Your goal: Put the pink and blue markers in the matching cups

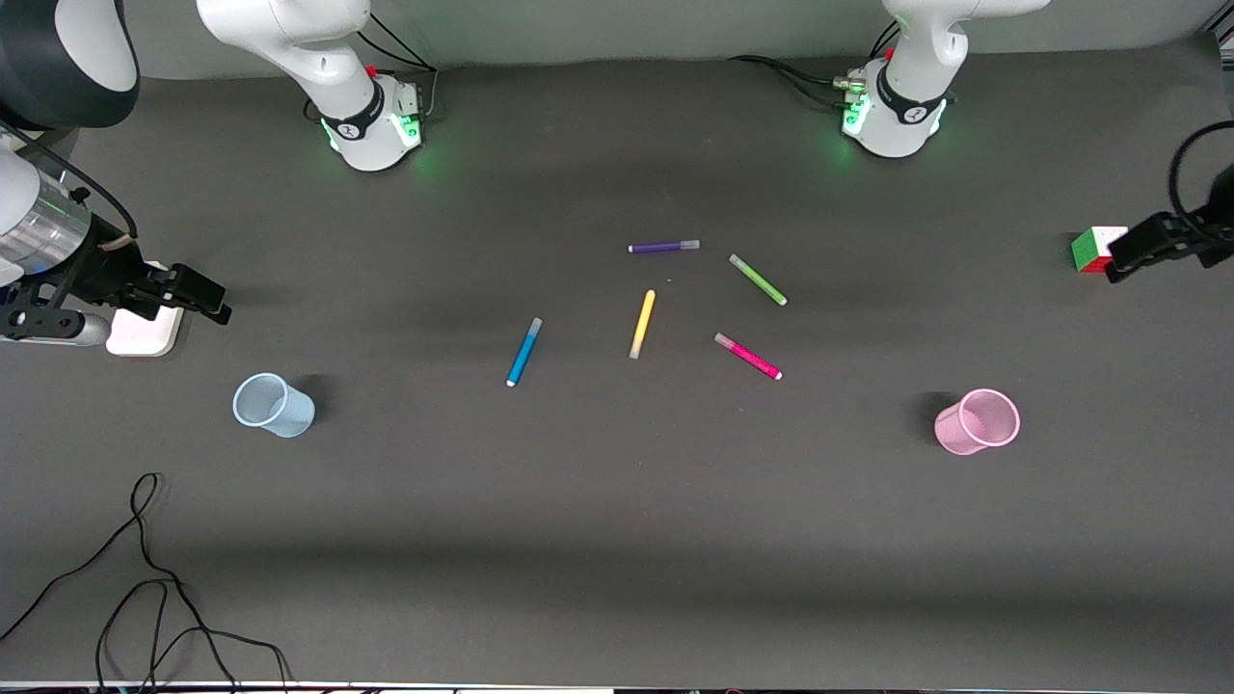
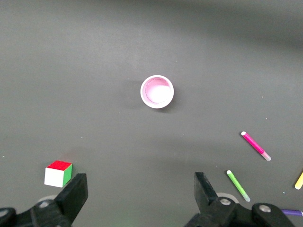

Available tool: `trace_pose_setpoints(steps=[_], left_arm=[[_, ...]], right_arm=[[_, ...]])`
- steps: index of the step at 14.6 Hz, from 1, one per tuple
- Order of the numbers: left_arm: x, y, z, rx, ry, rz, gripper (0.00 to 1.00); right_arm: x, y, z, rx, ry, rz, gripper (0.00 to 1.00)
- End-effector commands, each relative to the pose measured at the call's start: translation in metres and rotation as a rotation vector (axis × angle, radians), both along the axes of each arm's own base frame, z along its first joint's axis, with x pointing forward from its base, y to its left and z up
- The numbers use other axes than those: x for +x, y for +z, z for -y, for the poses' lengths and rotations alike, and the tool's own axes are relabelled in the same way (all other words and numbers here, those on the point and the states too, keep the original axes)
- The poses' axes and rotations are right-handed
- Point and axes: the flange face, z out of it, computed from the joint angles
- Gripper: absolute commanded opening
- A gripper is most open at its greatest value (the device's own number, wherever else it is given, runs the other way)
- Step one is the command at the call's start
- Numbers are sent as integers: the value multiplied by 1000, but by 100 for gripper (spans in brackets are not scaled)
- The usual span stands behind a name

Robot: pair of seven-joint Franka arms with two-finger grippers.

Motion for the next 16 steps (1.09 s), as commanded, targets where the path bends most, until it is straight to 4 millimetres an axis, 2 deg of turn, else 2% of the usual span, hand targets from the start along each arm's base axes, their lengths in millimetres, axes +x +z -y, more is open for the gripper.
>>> trace_pose_setpoints(steps=[1, 3, 4, 5, 8, 10, 12, 16], left_arm=[[6, 8, -3, -19, -19, -13, 100], [6, 7, -4, -19, -16, -16, 100], [6, 6, -4, -17, -17, -17, 100], [6, 6, -4, -17, -17, -19, 100], [7, 4, -4, -18, -17, -24, 100], [9, -2, -2, -18, -17, -34, 100], [12, -11, 12, -19, -15, -54, 100], [27, -42, 73, -12, 78, -89, 100]], right_arm=[[4, 0, -6, -14, 20, -9, 100], [12, -19, -12, -13, -8, -42, 100], [17, -31, -26, -15, -5, -61, 100], [21, -44, -49, -16, 13, -81, 100], [32, -99, -111, 17, -76, -155, 100], [37, -149, -151, 46, -111, -208, 100], [39, -213, -186, 47, -155, -271, 100], [36, -326, -219, 75, -246, -352, 100]])
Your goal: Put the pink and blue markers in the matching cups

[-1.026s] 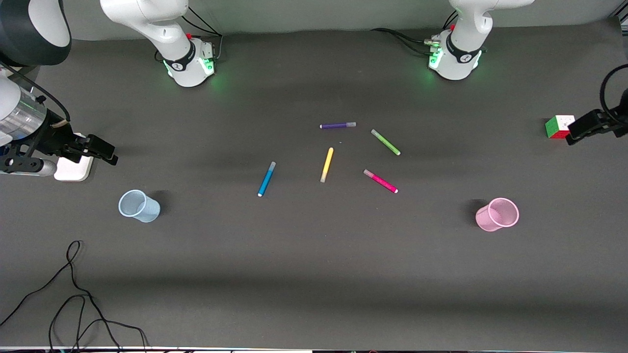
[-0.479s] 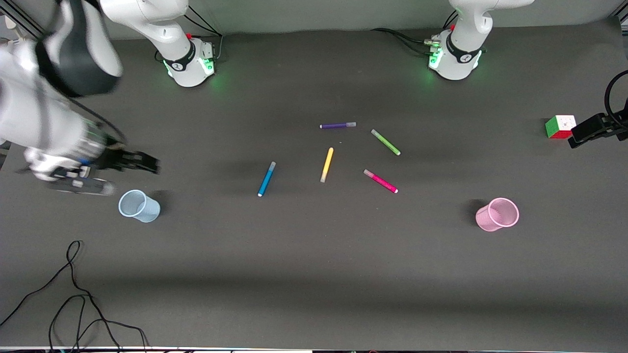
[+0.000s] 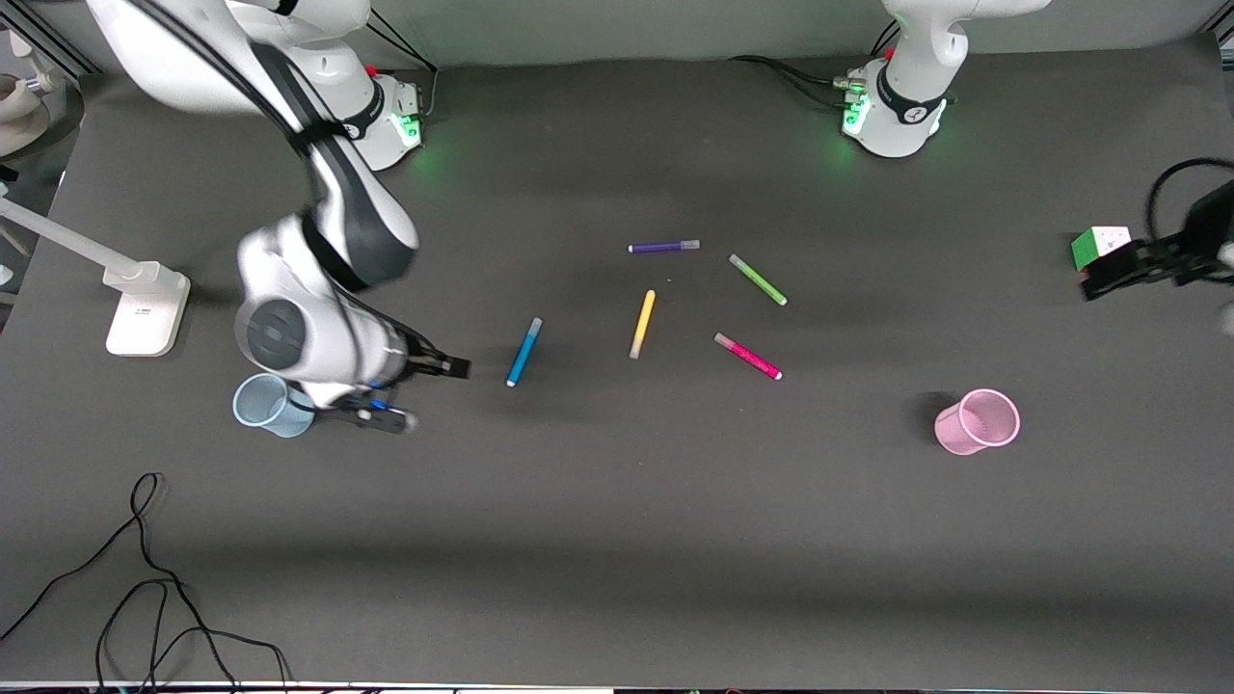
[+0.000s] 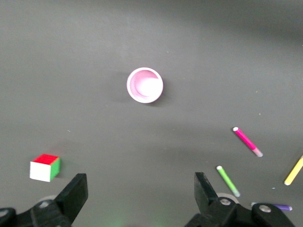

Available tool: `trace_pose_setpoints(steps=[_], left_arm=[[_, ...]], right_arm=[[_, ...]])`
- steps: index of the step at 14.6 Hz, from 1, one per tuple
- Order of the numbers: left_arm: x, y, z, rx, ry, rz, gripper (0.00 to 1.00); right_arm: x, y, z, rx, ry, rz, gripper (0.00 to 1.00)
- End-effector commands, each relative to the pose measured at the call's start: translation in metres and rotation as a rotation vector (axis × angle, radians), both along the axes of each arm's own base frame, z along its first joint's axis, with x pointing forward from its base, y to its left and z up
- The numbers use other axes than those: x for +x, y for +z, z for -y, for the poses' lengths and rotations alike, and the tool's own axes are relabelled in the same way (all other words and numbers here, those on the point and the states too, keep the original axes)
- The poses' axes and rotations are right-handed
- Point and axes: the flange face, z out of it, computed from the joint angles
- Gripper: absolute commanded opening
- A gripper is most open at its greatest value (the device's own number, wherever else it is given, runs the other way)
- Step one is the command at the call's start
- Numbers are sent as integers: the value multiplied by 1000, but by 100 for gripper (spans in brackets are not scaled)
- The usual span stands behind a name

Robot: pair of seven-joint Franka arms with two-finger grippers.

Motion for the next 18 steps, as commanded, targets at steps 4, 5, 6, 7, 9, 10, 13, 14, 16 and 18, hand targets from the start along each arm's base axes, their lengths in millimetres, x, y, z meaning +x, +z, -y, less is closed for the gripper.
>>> trace_pose_setpoints(steps=[4, 5, 6, 7, 9, 10, 13, 14, 16, 18], left_arm=[[26, -62, 96, 12, 195, -57, 100], [31, -83, 117, 15, 242, -73, 100], [35, -103, 138, 22, 299, -89, 100], [37, -126, 158, 35, 344, -112, 100], [37, -176, 201, 71, 420, -156, 100], [34, -201, 218, 93, 460, -178, 100], [26, -265, 235, 89, 578, -235, 100], [22, -285, 238, 54, 636, -259, 99], [10, -314, 242, 11, 711, -307, 98], [0, -334, 244, -24, 779, -337, 96]], right_arm=[[-4, -98, -31, 29, -144, -56, 90], [-6, -106, -36, 33, -153, -59, 87], [-6, -109, -37, 32, -164, -61, 85], [-7, -114, -37, 30, -164, -67, 83], [-8, -120, -39, 35, -168, -63, 76], [-10, -123, -44, 44, -166, -60, 75], [-13, -138, -47, 54, -173, -55, 65], [-14, -138, -49, 55, -171, -58, 54], [-15, -137, -50, 49, -179, -67, 16], [-14, -131, -50, 49, -176, -65, 0]])
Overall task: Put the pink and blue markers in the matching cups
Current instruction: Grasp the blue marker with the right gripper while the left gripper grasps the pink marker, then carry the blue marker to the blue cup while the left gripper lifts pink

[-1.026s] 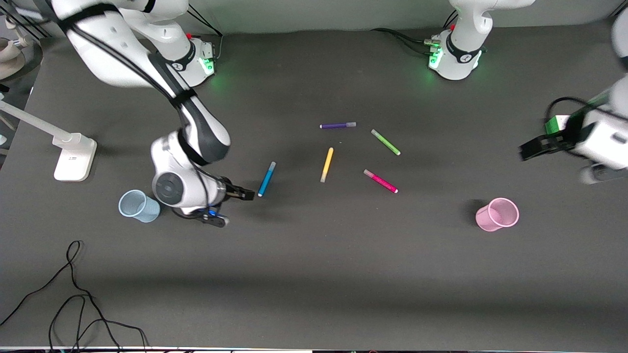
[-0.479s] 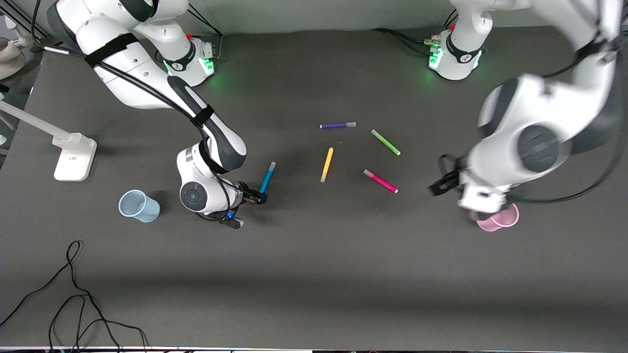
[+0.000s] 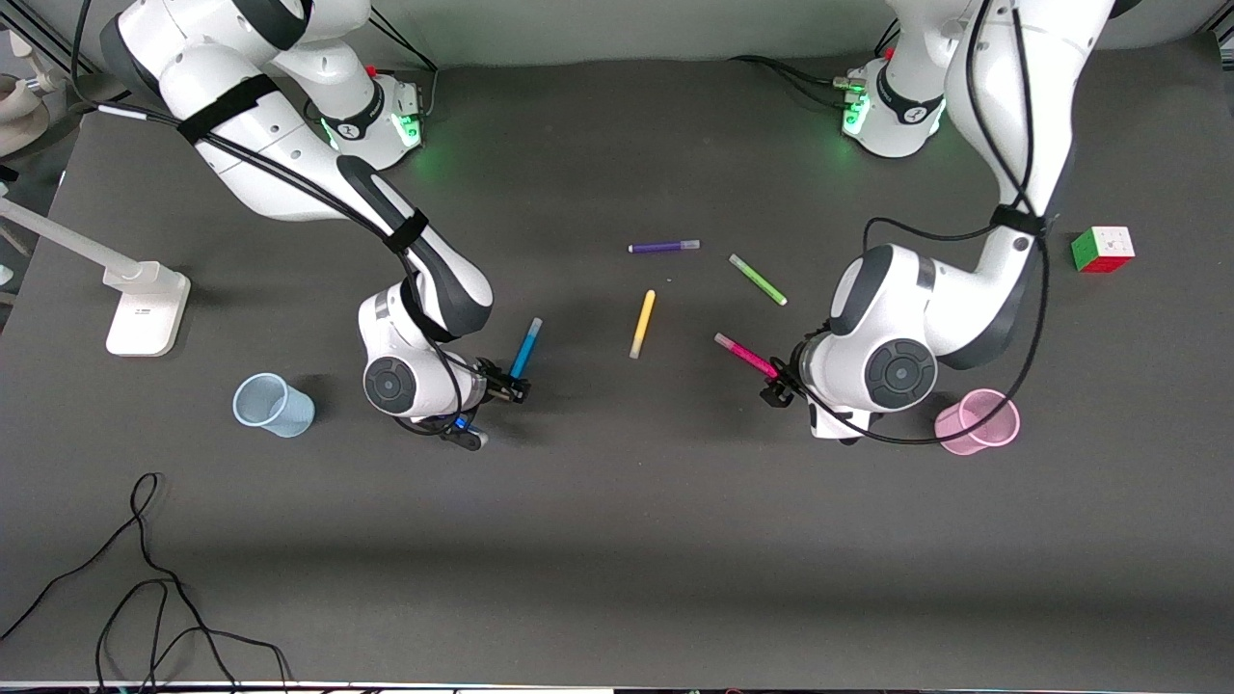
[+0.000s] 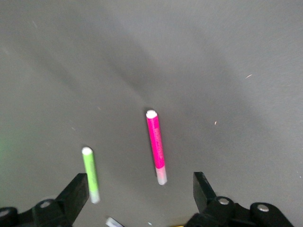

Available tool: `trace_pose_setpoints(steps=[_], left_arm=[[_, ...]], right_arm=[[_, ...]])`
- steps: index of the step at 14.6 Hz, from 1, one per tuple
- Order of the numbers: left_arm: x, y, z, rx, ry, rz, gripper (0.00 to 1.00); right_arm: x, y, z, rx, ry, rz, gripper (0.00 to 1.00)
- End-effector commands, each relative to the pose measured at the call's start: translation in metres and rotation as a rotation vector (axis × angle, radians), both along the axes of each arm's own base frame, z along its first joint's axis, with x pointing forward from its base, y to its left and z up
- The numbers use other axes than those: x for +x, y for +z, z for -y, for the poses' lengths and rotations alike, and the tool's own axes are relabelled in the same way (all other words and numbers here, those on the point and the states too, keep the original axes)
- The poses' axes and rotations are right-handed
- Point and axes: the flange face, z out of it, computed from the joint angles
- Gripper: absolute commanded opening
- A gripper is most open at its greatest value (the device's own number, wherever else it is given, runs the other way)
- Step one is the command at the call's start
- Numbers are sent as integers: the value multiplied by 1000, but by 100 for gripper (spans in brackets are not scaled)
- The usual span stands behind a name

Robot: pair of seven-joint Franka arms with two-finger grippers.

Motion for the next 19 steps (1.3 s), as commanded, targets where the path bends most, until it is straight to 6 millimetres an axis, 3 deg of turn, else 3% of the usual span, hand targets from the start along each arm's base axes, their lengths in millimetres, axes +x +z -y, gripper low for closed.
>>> trace_pose_setpoints(steps=[1, 4, 6, 7, 11, 14, 16, 19], left_arm=[[-22, -20, 6, -20, 110, -2, 95], [-50, -53, 25, -7, 123, 38, 92], [-64, -70, 33, -3, 141, 53, 89], [-71, -78, 43, 5, 153, 57, 87], [-88, -94, 58, 7, 145, 82, 63], [-98, -107, 55, 9, 150, 105, 40], [-99, -107, 56, 9, 147, 101, 0], [-87, -83, 49, 11, 131, 85, 0]], right_arm=[[-2, 3, -3, -4, -17, -20, 0], [6, 45, 1, -4, 5, 8, 0], [13, 97, 11, -25, 24, 49, 0], [18, 127, 25, -29, 33, 79, 0], [41, 222, 111, -53, 129, 231, 0], [53, 261, 191, -171, 270, 344, 0], [59, 283, 230, -259, 326, 435, 0], [48, 295, 267, -342, 413, 538, 0]])
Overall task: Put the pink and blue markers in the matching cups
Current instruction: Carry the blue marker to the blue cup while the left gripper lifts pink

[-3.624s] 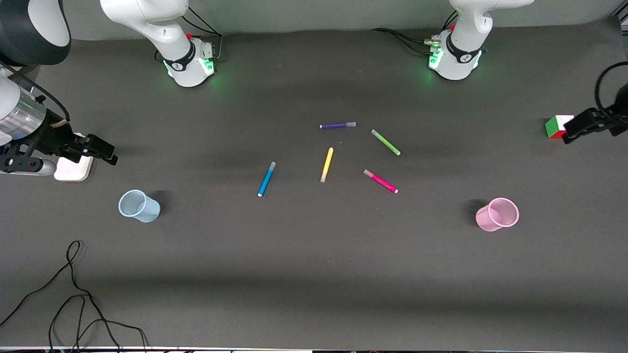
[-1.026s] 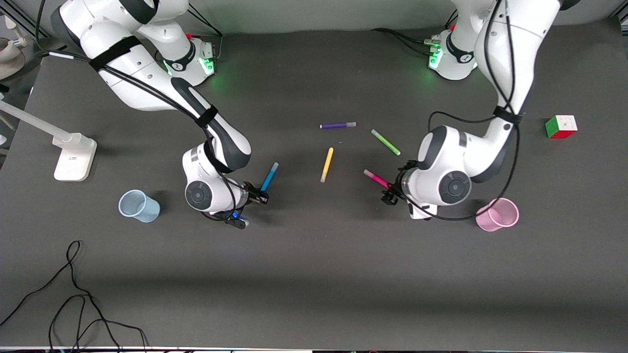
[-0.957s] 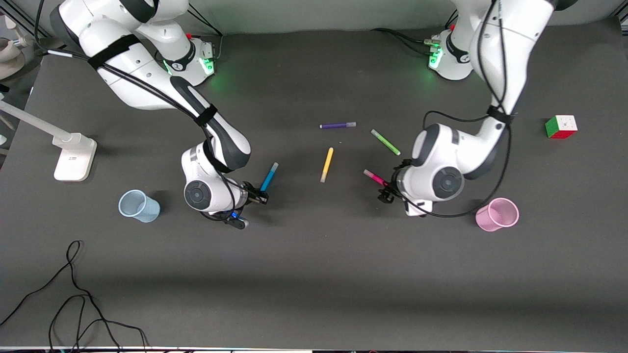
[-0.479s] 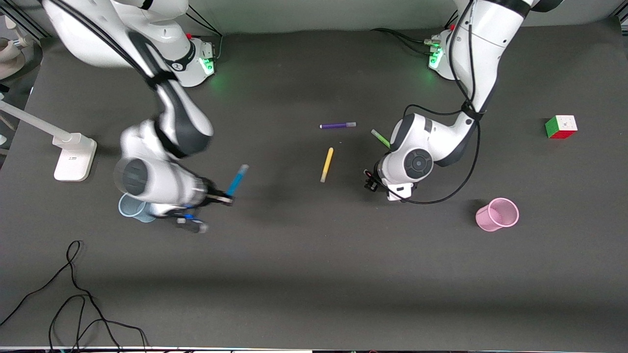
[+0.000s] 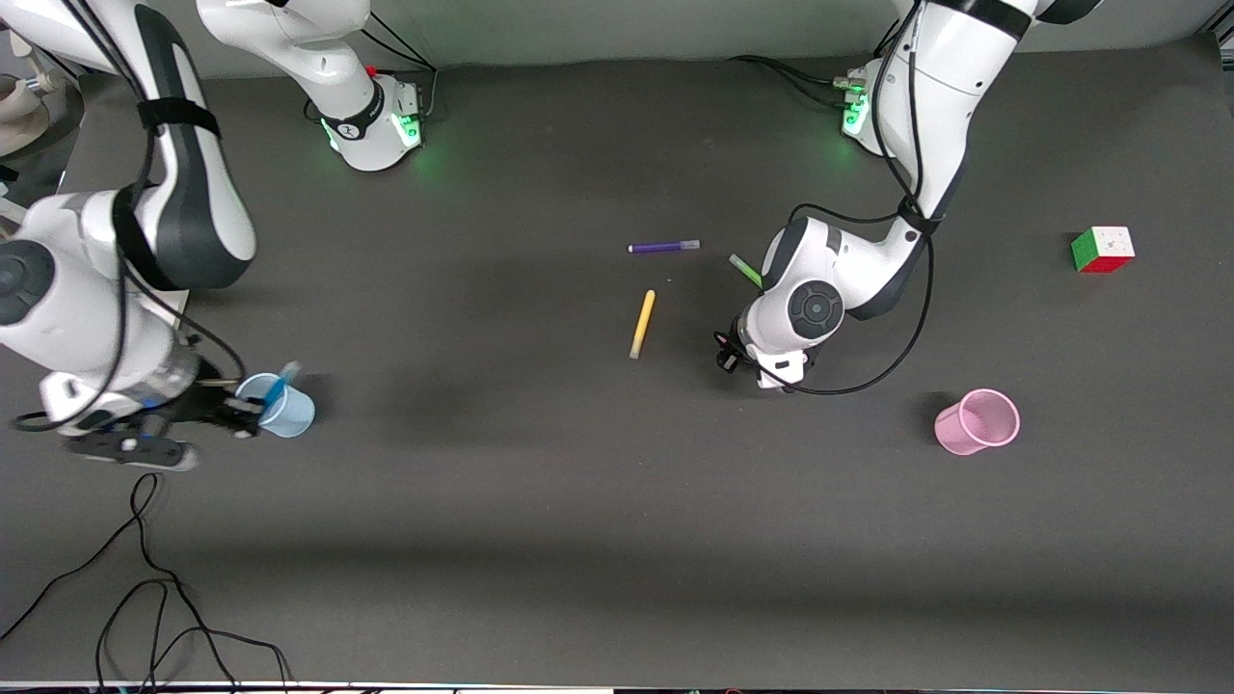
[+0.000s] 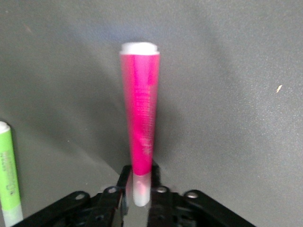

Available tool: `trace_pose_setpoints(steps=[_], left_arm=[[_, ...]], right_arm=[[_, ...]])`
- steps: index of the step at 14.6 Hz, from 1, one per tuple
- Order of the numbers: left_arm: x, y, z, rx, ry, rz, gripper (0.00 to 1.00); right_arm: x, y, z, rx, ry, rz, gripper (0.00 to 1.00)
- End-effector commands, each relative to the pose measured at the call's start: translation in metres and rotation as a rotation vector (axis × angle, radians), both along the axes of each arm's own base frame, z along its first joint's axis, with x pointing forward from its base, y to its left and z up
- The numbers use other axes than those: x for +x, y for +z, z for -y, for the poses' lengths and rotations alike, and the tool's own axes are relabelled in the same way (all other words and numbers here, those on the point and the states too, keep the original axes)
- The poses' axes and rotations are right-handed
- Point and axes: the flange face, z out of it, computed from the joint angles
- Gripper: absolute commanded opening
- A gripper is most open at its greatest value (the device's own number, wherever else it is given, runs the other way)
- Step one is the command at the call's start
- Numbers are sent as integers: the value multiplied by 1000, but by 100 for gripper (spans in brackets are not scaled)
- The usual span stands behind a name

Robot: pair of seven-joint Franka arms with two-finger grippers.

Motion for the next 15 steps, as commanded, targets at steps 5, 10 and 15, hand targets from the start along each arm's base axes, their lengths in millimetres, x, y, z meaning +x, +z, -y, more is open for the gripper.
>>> trace_pose_setpoints(steps=[5, 10, 15], left_arm=[[90, 151, -89, -10, -49, -193, 0], [146, 236, -276, -294, -63, -222, 0], [156, 196, -401, -584, 9, -153, 0]], right_arm=[[-57, -57, 52, -55, 169, 223, 0], [-80, -103, 65, -45, 162, 250, 0], [-93, -120, 81, -59, 176, 264, 73]])
